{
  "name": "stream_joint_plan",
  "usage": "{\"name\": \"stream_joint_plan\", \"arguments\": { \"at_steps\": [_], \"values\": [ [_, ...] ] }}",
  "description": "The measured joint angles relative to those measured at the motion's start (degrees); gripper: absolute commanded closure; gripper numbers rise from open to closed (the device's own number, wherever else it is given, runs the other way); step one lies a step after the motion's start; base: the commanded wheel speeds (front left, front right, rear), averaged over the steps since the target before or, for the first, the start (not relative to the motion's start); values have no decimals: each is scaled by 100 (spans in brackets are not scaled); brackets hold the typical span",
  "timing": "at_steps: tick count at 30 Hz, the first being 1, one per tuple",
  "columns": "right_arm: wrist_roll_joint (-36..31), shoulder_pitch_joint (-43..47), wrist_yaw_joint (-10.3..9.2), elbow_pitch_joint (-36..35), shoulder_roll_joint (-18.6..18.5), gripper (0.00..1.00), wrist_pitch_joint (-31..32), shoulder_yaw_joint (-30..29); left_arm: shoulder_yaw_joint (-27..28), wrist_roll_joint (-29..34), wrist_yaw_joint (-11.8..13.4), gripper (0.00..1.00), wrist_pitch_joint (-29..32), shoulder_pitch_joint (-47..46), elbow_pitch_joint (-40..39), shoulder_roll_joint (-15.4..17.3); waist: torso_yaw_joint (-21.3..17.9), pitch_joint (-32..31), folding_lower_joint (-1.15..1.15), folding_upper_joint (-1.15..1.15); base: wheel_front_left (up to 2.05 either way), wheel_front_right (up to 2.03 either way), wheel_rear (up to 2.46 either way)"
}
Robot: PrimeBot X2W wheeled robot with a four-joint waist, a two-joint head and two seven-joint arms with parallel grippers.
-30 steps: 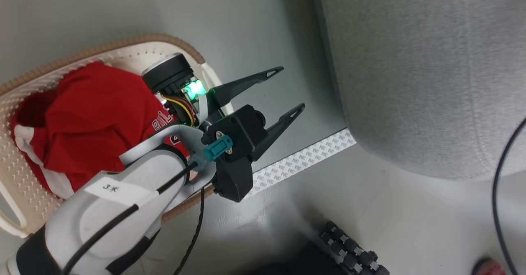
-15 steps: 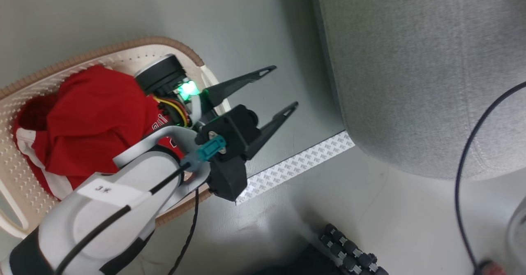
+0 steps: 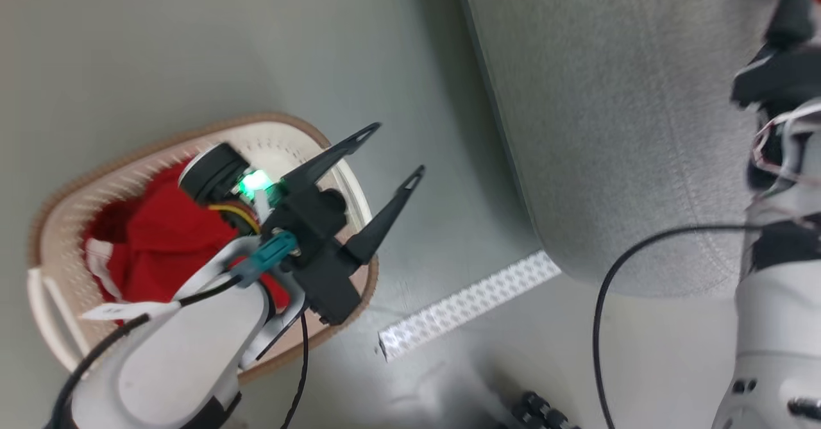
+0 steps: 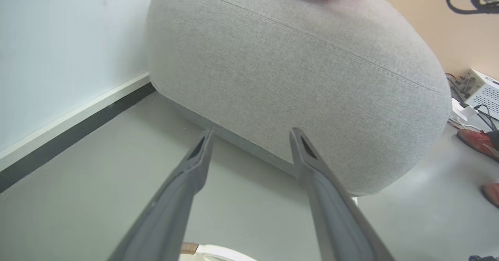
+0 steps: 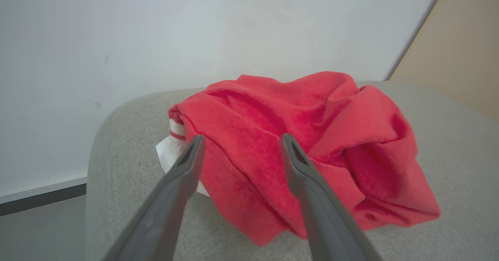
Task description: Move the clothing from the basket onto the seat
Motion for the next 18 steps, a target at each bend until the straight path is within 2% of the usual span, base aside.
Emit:
{"name": "stream_joint_plan", "arguments": {
  "at_steps": [8, 18],
  "values": [
    [-165, 525, 0, 47, 138, 0, 1, 359, 272, -320, 327, 0, -546, 400, 301, -124, 257, -644, 0, 0, 0, 0, 0],
    [196, 1117, 1, 615, -42, 0, 1, 1795, 825, -982, 653, 0, -1191, 1246, 791, -226, 878, -1605, 0, -1, 0, 0, 0]
  ]
}}
